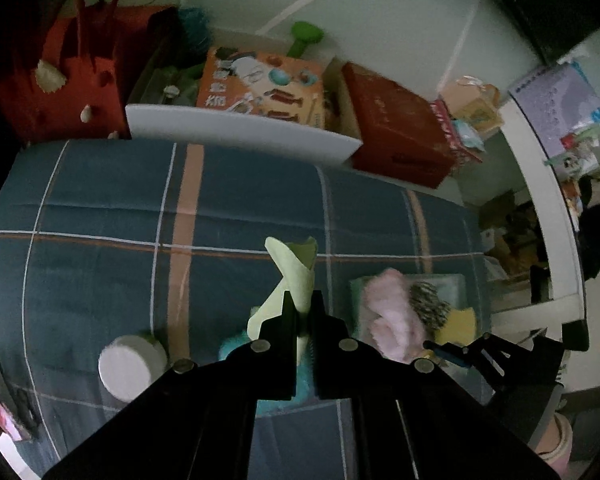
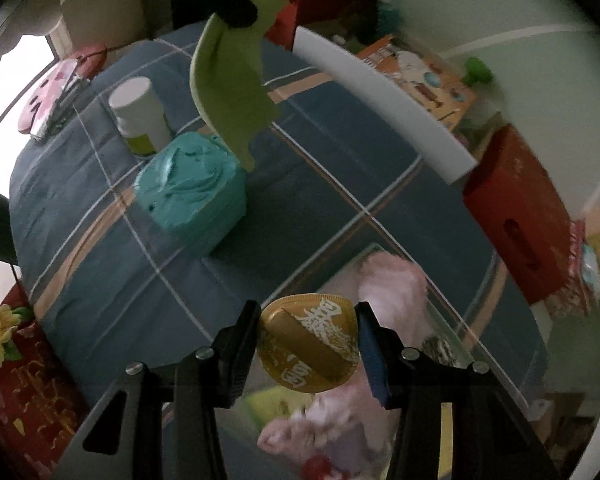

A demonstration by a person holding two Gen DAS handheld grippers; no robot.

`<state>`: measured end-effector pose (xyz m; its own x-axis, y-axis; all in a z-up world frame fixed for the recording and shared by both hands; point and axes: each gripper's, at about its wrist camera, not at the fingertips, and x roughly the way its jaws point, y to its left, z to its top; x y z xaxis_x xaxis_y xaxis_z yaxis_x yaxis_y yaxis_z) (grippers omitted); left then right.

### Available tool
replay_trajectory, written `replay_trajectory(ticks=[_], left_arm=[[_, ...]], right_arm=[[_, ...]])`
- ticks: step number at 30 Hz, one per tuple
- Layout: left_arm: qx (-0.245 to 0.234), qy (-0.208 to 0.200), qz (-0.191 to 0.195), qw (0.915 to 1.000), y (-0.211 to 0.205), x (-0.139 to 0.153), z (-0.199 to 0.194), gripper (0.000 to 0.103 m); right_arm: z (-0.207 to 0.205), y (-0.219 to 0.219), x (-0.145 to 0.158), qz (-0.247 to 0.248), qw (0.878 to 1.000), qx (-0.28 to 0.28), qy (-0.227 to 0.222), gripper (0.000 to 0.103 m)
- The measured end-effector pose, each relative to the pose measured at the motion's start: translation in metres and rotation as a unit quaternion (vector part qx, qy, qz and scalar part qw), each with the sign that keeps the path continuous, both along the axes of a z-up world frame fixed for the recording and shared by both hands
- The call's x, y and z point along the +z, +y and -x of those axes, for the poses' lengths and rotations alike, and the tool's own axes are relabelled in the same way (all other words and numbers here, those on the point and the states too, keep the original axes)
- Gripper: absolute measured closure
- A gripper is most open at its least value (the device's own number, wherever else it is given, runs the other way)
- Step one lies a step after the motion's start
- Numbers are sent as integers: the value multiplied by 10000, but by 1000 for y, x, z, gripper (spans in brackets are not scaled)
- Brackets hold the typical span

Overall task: Organize soft objects
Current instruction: 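Lift and carry the green cloth and orange pad over the tray, then open both tools to drop the green cloth and orange pad into the tray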

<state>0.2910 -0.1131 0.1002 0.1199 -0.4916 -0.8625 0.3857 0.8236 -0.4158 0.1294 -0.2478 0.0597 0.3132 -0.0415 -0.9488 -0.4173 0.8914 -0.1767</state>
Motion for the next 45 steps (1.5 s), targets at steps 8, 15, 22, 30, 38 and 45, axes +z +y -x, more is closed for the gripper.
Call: replay_trajectory(ticks=[8, 15, 22, 30, 38, 45], left_arm=[[-346, -288, 185, 9988, -24, 48, 57, 98], [-907, -381, 368, 9945, -68, 61, 111, 98], [-1287, -151, 441, 9906, -113, 37, 139, 98], [-1480, 189, 411, 9879, -153, -17, 148, 98], [-1130, 686, 191, 9910, -155, -92, 135, 98], [-889, 693, -167, 9935, -146, -127, 127, 98]], right_arm=[[52, -20, 41, -41, 9988, -309, -380, 52], [86, -47, 52, -89, 9963, -653, -555, 52], [103, -85, 38, -179, 9924, -1100, -520, 52], [105, -129, -7, -180, 9850, -1694, -269, 52], [100, -155, -46, -300, 9779, -2070, -38, 52], [84, -159, -65, -467, 9733, -2247, 10, 52]])
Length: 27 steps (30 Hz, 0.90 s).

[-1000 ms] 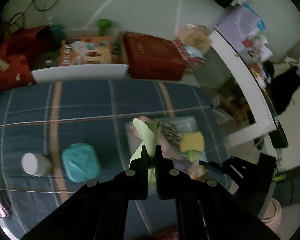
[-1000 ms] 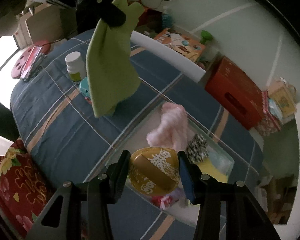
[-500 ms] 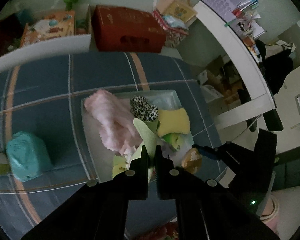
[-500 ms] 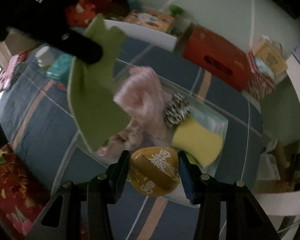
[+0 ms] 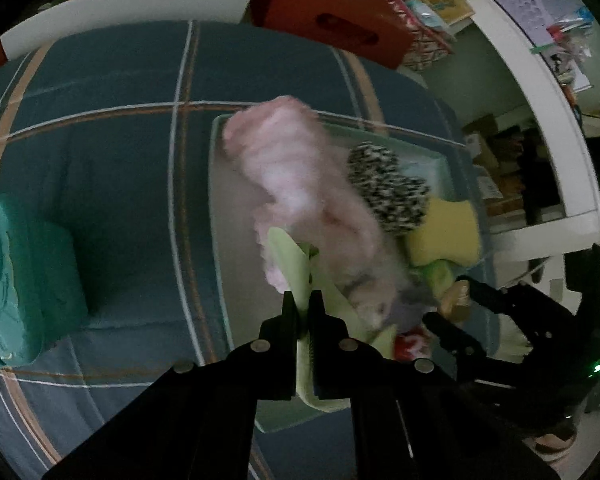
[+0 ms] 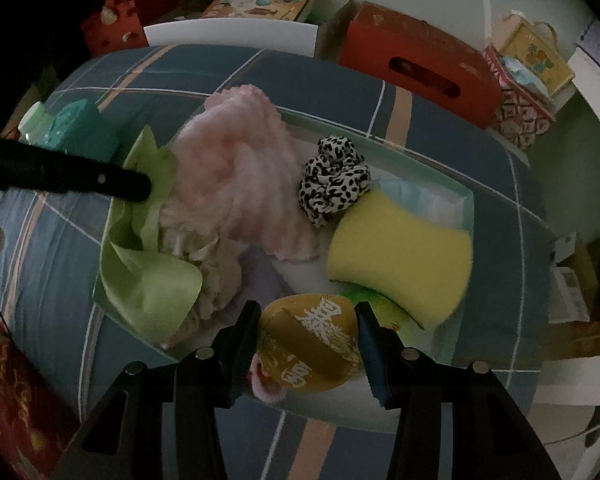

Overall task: Organize soft objects
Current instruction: 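Open both tools to drop the green cloth and orange pad into the tray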

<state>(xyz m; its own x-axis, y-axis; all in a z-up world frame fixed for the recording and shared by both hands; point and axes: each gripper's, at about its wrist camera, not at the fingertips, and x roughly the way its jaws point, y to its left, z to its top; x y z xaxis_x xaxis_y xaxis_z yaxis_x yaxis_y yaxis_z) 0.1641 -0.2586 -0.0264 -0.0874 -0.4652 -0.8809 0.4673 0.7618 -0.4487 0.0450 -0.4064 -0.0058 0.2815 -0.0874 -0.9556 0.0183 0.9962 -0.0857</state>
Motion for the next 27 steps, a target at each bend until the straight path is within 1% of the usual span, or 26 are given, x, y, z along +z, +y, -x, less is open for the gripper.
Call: replay_trajectory(ticks=[5, 9, 11, 12, 13, 14, 15, 16, 20, 22, 25, 27], left_arm=[[34, -300, -252, 9992, 2, -13, 1, 98], [93, -427, -276, 9987, 5, -17, 5, 98], [126, -467, -273, 9985, 8, -17, 9, 94], [156, -477, -249, 9984, 10, -16, 12, 90], [164, -496, -222, 9984, 12, -15, 14, 81], [159, -531, -186, 9983, 14, -12, 17, 75], [149, -596, -159, 9980, 17, -10, 19, 62], [135, -692, -151, 9974, 19, -6, 22, 53], [161, -942, -140, 9953, 27, 6, 30, 48], [225, -1002, -100, 9947, 30, 10, 32, 41], [323, -1203, -132, 9921, 39, 16, 35, 30], [406, -1342, -195, 9899, 47, 21, 37, 26]], right_arm=[[-10, 2, -14, -125, 9997, -186, 5, 52], [-14, 3, -20, -121, 9991, -399, -15, 51], [-14, 2, -21, -123, 9984, -551, -52, 51], [-13, 2, -21, -118, 9981, -598, -70, 51], [-12, 2, -21, -112, 9978, -646, -100, 51], [-11, 2, -20, -105, 9975, -692, -124, 51], [-11, 1, -20, -95, 9972, -732, -139, 50], [-10, 1, -19, -84, 9967, -787, -158, 49], [-8, -1, -15, -36, 9952, -944, -260, 42], [-5, 0, -12, -20, 9945, -1004, -309, 39], [0, 0, -8, 0, 9932, -1099, -385, 36], [3, 1, -5, 6, 9923, -1152, -444, 35]])
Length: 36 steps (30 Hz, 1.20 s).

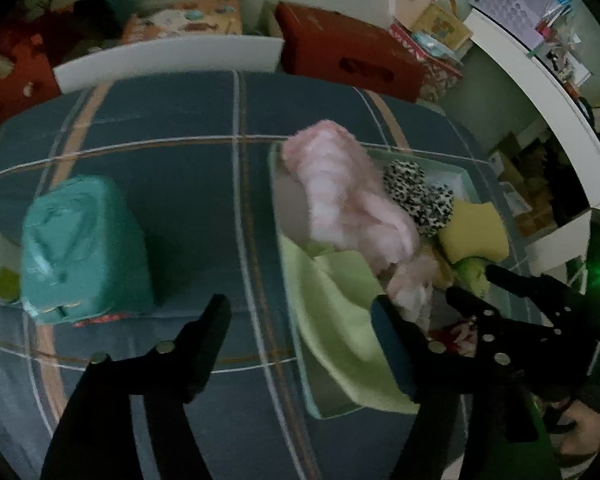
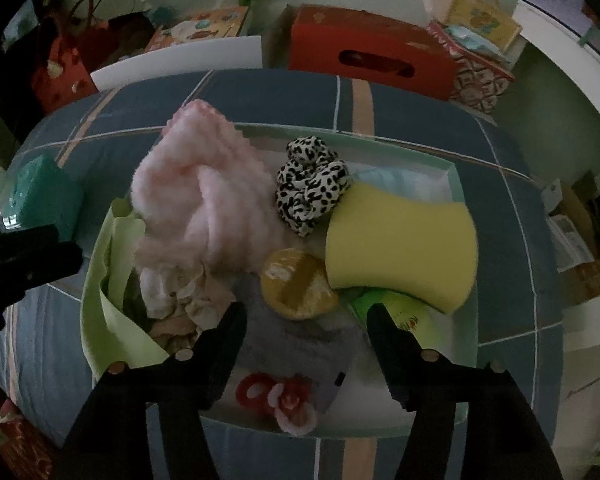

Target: Organize soft objects

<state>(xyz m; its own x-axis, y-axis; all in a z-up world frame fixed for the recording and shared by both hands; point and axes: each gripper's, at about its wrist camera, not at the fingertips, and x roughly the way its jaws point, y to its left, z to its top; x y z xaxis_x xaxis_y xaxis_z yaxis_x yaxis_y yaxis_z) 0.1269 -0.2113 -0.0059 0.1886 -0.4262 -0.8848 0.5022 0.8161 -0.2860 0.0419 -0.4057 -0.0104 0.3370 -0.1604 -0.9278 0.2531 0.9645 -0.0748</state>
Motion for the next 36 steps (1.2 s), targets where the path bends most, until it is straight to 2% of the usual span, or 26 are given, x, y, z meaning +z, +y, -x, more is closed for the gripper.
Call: replay_trajectory(ticks=[7, 10, 14, 16, 17, 18, 22, 27, 36], left_arm=[[281, -503, -149, 9982, 27, 8, 11, 12], [404, -715, -217, 9964, 44, 11, 16, 9], [575, -858, -286, 9942, 64, 12, 20, 9], [630, -918, -295, 9933, 73, 12, 24, 8], [644, -967, -310, 9927, 77, 12, 26, 8], [651, -1008, -343, 9922, 79, 11, 28, 8], [767, -1164, -498, 9890, 93, 6, 37, 7], [740, -1181, -537, 9888, 106, 1, 50, 7], [732, -1588, -679, 9823, 118, 10, 71, 7]], right_arm=[[14, 14, 13, 60, 9998, -17, -162, 31], [17, 20, 16, 58, 9998, -48, -201, 27], [22, 30, 21, 53, 9995, -77, -306, 18], [25, 37, 25, 88, 9992, -85, -383, 10], [27, 41, 27, 133, 9988, -101, -462, 2], [30, 45, 30, 161, 9982, -102, -576, 0], [36, 60, 37, 158, 9969, -120, -760, 0], [45, 76, 29, 47, 9975, -221, -664, 0], [64, 101, 3, -41, 9986, -326, -418, 0]])
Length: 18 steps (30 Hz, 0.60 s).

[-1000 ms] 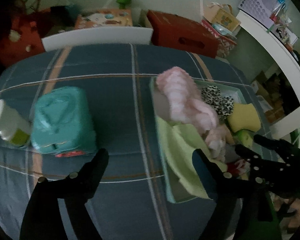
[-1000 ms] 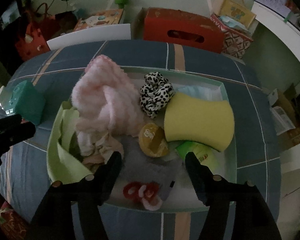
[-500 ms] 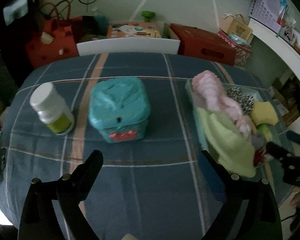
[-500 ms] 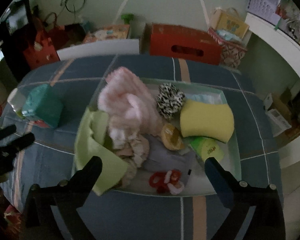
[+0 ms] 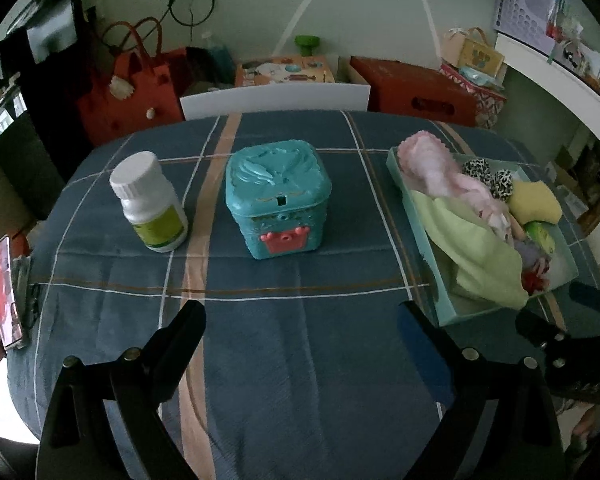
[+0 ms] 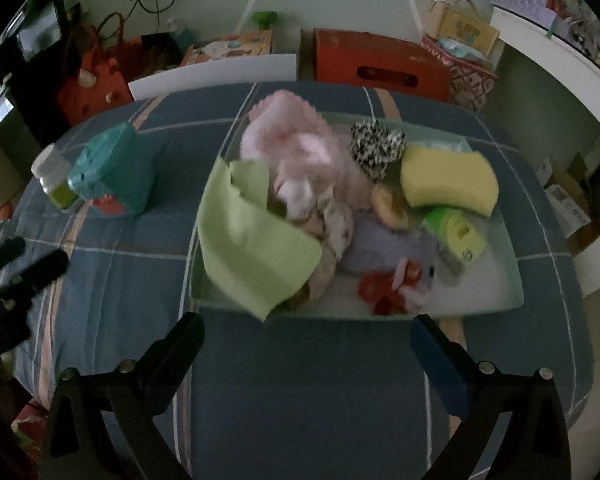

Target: Organize soft objects

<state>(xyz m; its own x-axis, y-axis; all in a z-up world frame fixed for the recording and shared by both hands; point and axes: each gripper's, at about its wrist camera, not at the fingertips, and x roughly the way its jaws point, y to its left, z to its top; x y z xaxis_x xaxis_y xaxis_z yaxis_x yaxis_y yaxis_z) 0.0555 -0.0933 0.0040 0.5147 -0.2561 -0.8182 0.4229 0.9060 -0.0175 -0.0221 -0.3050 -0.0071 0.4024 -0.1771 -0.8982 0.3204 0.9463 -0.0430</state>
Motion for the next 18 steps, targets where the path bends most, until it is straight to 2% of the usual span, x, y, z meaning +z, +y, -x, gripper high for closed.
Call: replay_trajectory(ticks=[3, 5, 7, 14, 18], left_arm=[[-59, -152, -188, 9997, 1, 3, 5, 7], [138, -300, -401, 9986, 3, 3, 7, 7], [355, -265, -679, 9967, 4, -1, 5, 7], [440, -16, -798, 9958, 10, -17, 11, 7], [551, -16, -815, 9952, 13, -18, 11, 7]], right_arm=[[4, 1, -3, -4, 9999, -158, 43, 0], [7, 3, 0, 11, 9998, -160, -105, 0], [10, 1, 1, -24, 9996, -196, -194, 0], [17, 2, -2, -7, 9993, -316, -210, 0], [20, 5, -2, 123, 9990, -384, -179, 0]])
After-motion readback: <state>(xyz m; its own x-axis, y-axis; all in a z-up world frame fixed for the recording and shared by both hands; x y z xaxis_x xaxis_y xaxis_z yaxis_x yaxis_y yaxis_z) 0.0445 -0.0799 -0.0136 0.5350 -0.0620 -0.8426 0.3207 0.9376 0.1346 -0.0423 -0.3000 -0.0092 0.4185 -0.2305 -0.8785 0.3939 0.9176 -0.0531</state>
